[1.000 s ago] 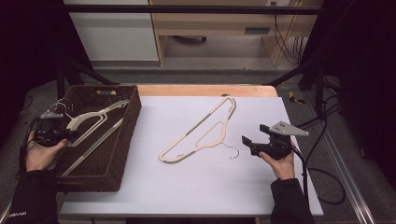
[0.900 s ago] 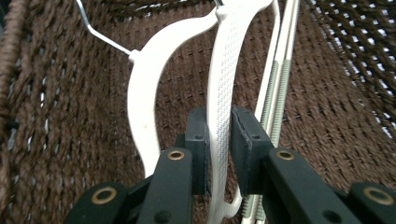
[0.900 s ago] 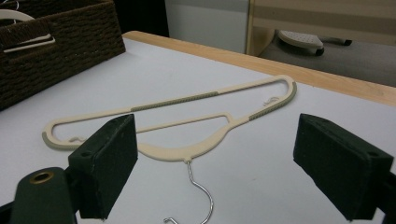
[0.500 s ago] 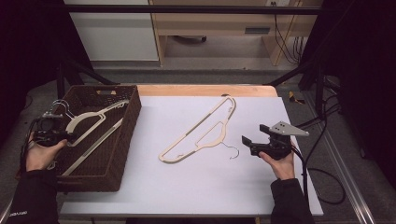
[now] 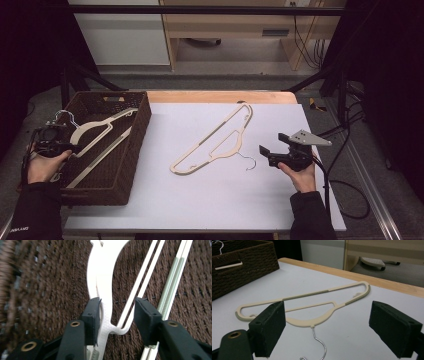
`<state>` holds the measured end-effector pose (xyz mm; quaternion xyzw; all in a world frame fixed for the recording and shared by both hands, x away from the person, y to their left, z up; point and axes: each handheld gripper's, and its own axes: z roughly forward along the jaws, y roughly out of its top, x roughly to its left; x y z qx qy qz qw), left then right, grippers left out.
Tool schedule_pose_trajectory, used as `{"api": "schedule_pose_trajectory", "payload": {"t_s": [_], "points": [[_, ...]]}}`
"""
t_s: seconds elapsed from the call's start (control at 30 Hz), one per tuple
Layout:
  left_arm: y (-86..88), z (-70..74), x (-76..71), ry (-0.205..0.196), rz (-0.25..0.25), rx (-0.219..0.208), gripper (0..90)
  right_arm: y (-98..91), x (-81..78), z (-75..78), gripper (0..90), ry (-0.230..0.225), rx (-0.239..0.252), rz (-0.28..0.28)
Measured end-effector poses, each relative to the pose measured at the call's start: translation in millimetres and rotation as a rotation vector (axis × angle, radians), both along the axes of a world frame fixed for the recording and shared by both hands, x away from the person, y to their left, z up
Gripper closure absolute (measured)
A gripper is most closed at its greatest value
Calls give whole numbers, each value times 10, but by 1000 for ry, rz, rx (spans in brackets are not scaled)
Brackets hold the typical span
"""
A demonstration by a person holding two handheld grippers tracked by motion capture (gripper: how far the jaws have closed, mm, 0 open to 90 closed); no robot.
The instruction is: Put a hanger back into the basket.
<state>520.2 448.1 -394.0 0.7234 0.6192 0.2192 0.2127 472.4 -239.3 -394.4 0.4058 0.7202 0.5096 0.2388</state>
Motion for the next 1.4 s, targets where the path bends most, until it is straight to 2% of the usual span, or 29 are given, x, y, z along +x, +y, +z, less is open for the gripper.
{"api": "schedule_pose_trajectory", "payload": {"t_s": [0.07, 0.1, 0.17, 0.27, 0.3, 0.33, 0.47, 0.67, 0.73, 0.8, 0.87, 1.03, 1.2, 1.27, 1.33, 1.4], "points": [[3, 13, -8, -10, -3, -14, 508, -7, 1, 1, 141, -3, -4, 3], [2, 63, -33, -31, -4, -10, 496, -8, 0, 2, 141, -3, -4, 3], [-7, 145, -76, -79, -32, -32, 464, -7, -2, 6, 140, -8, -1, 0], [-39, 302, -157, -184, -68, -80, 401, -27, -5, 15, 140, -14, 0, -1], [-39, 302, -157, -184, -68, -80, 384, -27, -5, 15, 140, -14, 0, -1], [-81, 409, -211, -251, -90, -108, 363, -38, -16, 25, 140, -12, 4, -4], [-223, 617, -321, -358, -153, -163, 292, -42, -27, 37, 140, -15, 12, -7], [-548, 804, -462, -462, -274, -216, 159, -64, -36, 50, 139, -21, 15, -7], [-612, 825, -484, -474, -292, -222, 135, -61, -38, 56, 139, -21, 25, -14], [-813, 868, -548, -510, -340, -241, 119, -61, -43, 59, 139, -20, 28, -13], [-932, 878, -580, -533, -362, -253, 111, -65, -45, 61, 139, -23, 26, -8], [-1269, 861, -647, -571, -433, -298, 104, -61, -56, 65, 138, -22, 25, -7], [-1563, 792, -671, -574, -493, -311, 96, -54, -57, 67, 137, -25, 29, -5], [-1654, 754, -673, -571, -506, -314, 96, -55, -57, 68, 137, -24, 29, -5], [-1747, 707, -672, -563, -529, -338, 96, -55, -57, 68, 138, -24, 31, -3], [-1839, 662, -671, -556, -547, -336, 96, -46, -57, 67, 138, -22, 32, -7]]}}
